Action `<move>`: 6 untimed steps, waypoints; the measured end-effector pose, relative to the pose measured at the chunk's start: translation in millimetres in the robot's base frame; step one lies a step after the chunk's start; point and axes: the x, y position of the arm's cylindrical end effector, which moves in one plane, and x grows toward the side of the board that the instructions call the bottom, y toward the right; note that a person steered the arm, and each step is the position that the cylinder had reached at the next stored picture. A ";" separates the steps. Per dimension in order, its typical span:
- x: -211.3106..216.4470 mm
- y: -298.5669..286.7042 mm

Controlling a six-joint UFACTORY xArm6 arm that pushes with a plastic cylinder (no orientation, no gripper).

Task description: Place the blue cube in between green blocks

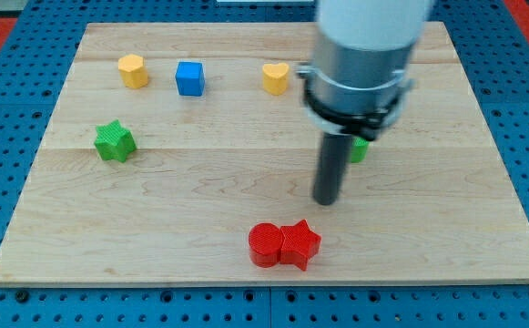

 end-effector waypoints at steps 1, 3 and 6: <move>-56.6 -56.0; -234.9 -117.1; -153.9 -96.6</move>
